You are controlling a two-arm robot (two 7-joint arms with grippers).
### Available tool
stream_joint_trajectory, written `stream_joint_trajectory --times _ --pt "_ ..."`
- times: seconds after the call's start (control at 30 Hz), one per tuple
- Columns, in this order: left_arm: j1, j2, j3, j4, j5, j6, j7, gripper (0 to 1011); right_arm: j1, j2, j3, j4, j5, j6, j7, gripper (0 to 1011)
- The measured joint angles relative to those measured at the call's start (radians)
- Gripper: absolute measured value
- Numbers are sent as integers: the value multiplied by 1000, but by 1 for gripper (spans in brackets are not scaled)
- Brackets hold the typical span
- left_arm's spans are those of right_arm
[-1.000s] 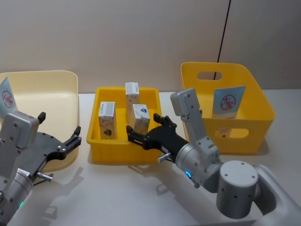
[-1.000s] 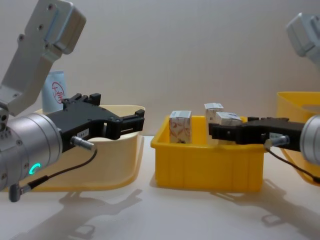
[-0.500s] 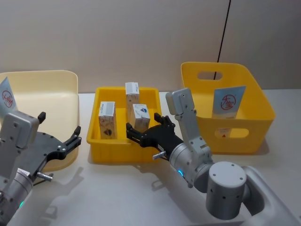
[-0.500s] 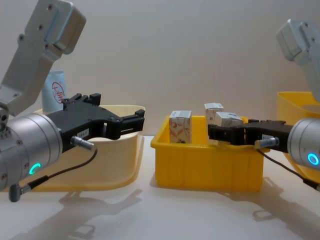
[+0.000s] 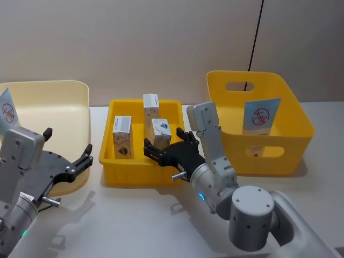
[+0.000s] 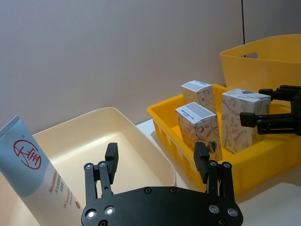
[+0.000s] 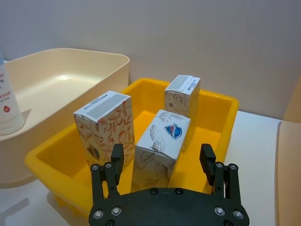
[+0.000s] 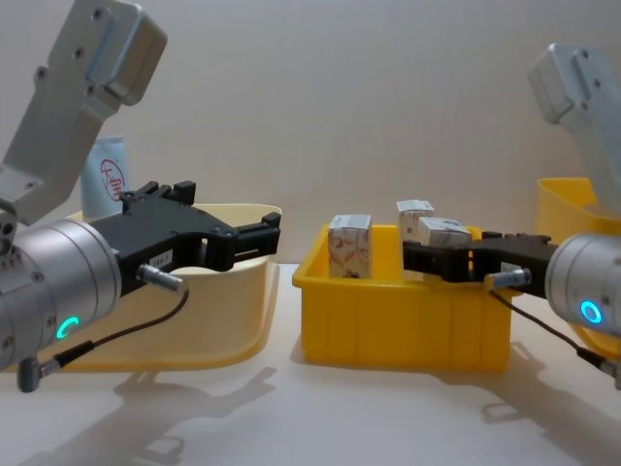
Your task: Bimanual collaborative sorting of washing and personal care products
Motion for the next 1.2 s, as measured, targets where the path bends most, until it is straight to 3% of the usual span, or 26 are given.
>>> stream_joint_trajectory --times 0.4,0.7,1.0,1.2 --pt "0 0 0 0 0 0 0 1001 29 -19 -5 40 -13 -15 7 995" --pt "0 0 0 0 0 0 0 1001 39 -27 -7 54 -19 -21 11 786" --pt "0 0 0 0 0 0 0 1000 43 -30 -7 61 -21 -24 12 490" --pt "0 0 0 0 0 0 0 1001 44 -31 -7 62 -22 -25 13 444"
